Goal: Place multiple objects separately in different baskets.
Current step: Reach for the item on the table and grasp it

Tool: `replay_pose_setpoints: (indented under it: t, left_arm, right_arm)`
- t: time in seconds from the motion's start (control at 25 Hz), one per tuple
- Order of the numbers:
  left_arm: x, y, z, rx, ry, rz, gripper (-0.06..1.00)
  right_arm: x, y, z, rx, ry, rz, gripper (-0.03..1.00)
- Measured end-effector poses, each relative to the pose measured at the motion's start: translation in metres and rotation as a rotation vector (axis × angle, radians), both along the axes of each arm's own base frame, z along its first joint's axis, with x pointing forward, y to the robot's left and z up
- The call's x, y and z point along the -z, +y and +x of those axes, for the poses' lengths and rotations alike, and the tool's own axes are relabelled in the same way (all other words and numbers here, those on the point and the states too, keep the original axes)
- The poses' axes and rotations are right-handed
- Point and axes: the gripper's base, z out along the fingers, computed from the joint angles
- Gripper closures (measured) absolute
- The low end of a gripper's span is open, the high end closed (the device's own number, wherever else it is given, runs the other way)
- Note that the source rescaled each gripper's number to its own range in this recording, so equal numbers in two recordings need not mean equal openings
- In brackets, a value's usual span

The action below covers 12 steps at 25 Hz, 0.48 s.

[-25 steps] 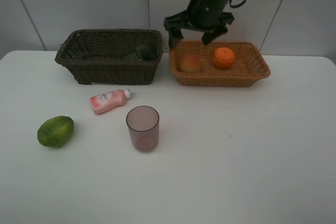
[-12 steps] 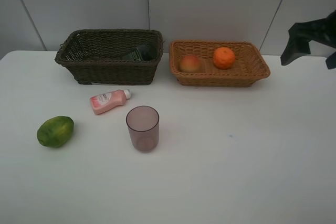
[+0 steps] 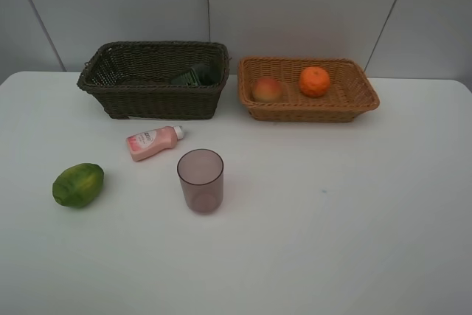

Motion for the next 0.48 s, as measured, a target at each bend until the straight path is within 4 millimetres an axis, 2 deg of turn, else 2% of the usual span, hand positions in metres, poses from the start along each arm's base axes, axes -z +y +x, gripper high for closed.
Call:
replay_pose_setpoints:
  t: [0.08, 0.24, 0.32, 0.48]
  left_arm:
    - [0.000, 0.000, 0.000, 0.000, 0.000, 0.000, -0.04]
    - [0.000, 0.000, 0.000, 0.000, 0.000, 0.000, -0.04]
    - [0.000, 0.000, 0.000, 0.000, 0.000, 0.000, -0.04]
    - [0.000, 0.000, 0.000, 0.000, 0.000, 0.000, -0.04]
  right_arm:
    - [-0.006, -0.001, -0.021, 0.000, -0.089, 0.005, 0.03]
    - [-0.008, -0.002, -0.049, -0.002, -0.205, 0.013, 0.03]
    - [-0.001, -0.003, -0.060, -0.003, -0.237, 0.018, 0.03]
    - [0.026, -0.002, -0.076, -0.013, -0.267, 0.036, 0.03]
